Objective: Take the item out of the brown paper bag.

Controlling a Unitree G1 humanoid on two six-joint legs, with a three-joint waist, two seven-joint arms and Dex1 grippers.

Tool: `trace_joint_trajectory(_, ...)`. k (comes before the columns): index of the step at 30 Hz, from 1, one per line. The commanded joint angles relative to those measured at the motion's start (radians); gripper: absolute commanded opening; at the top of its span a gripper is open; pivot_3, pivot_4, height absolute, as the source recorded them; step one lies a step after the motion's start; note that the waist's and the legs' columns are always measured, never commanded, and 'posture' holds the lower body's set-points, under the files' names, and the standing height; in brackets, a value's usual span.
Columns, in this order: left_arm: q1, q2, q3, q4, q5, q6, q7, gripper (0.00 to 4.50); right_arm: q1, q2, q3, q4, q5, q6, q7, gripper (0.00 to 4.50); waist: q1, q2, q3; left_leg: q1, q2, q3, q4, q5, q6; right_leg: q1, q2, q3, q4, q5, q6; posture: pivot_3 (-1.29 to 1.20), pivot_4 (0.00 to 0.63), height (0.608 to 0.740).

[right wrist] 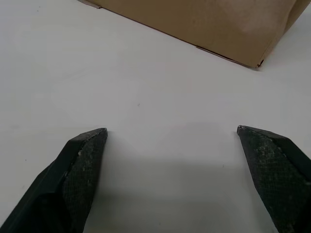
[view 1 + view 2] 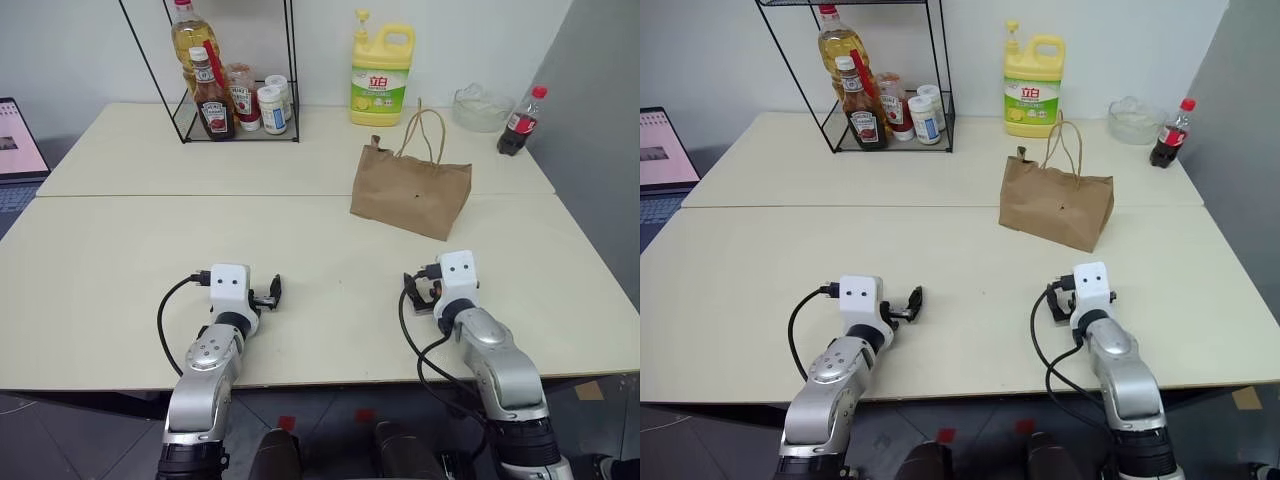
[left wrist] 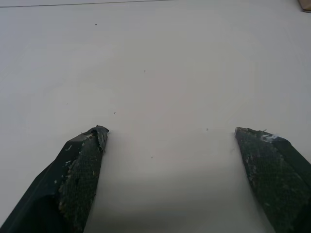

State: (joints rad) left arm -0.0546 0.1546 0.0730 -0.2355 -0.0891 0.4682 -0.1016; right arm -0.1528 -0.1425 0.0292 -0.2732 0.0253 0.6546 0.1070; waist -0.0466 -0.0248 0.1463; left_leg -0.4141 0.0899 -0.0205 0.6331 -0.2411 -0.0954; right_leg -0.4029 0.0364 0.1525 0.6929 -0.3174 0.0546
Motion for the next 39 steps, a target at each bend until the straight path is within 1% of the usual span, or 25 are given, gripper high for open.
trace_joint_trajectory(1,-0.017,0.004,-0.01,0.017,0.013,-0.017,0.0,4.46,0.01,-0.001,-0.006,-0.018,-0.003,-0.013,-0.006,4.5,0.001,0.0,0.0,0.0,0.0,0.0,0.0,0.0,0.0,0.0,0.0,0.0,0.0,0.0,0.0,0.0,0.15,0.74)
trace_joint_trajectory(7,-0.025,0.011,-0.003,0.021,-0.009,-0.02,-0.026,4.46,0.005,-0.008,0.005,-0.041,-0.008,-0.007,0.0,4.5,0.003,0.0,0.0,0.0,0.0,0.0,0.0,0.0,0.0,0.0,0.0,0.0,0.0,0.0,0.0,0.0,0.15,0.74)
trace_joint_trajectory(13,-0.083,0.032,0.002,0.047,-0.037,-0.016,-0.085,4.46,-0.01,-0.037,-0.024,-0.05,-0.015,-0.012,-0.006,4.5,0.013,0.0,0.0,0.0,-0.001,-0.001,0.0,0.0,0.0,0.0,0.0,0.0,0.001,0.0,0.0,0.0,0.15,0.74)
trace_joint_trajectory(17,-0.206,0.17,-0.012,0.003,-0.129,0.042,-0.302,4.46,-0.066,-0.155,-0.024,-0.117,0.013,-0.021,0.112,4.5,0.015,0.0,0.003,-0.001,-0.002,-0.002,0.001,0.0,0.0,-0.001,0.0,-0.001,0.001,0.0,0.0,0.0,0.15,0.74)
trace_joint_trajectory(21,-0.351,0.288,-0.029,0.023,-0.198,0.102,-0.458,4.46,-0.138,-0.239,-0.073,-0.112,0.055,-0.016,0.186,4.5,0.014,0.0,0.003,-0.001,-0.003,-0.003,0.001,0.0,0.0,-0.001,-0.001,-0.001,0.001,0.0,0.0,0.0,0.15,0.74)
trace_joint_trajectory(23,-0.435,0.345,-0.033,0.035,-0.249,0.139,-0.553,4.46,-0.211,-0.287,-0.106,-0.079,0.079,-0.015,0.224,4.5,0.014,0.0,0.004,-0.001,-0.003,-0.003,0.001,0.0,0.0,-0.001,-0.001,-0.001,0.001,0.0,0.0,0.0,0.15,0.74)
trace_joint_trajectory(26,-0.533,0.41,-0.053,0.053,-0.299,0.166,-0.681,4.46,-0.325,-0.352,-0.137,0.01,0.106,-0.047,0.282,4.5,0.013,0.001,0.007,-0.002,-0.004,-0.003,0.001,0.0,0.0,-0.001,-0.002,-0.001,0.001,0.0,0.0,0.0,0.15,0.74)
trace_joint_trajectory(29,-0.614,0.426,-0.066,0.116,-0.299,0.145,-0.733,4.46,-0.439,-0.379,-0.14,0.145,0.127,-0.103,0.338,4.5,0.013,0.001,0.007,-0.002,-0.004,-0.003,0.001,0.0,0.0,-0.001,-0.002,-0.001,0.0,0.0,0.0,0.0,0.15,0.74)
trace_joint_trajectory(34,-0.738,0.44,-0.08,0.217,-0.308,0.115,-0.834,4.46,-0.707,-0.364,-0.12,0.496,0.128,-0.228,0.409,4.5,0.006,0.003,0.01,-0.002,-0.004,-0.002,0.003,0.0,0.001,-0.001,-0.002,-0.001,0.001,0.0,0.0,0.0,0.15,0.74)
trace_joint_trajectory(39,-0.803,0.432,-0.062,0.293,-0.3,0.078,-0.847,4.46,-0.938,-0.321,-0.116,0.868,0.134,-0.365,0.499,4.5,-0.007,0.005,0.013,-0.003,-0.005,-0.002,0.004,0.001,0.001,-0.002,-0.003,-0.001,0.002,0.0,0.0,0.0,0.15,0.74)
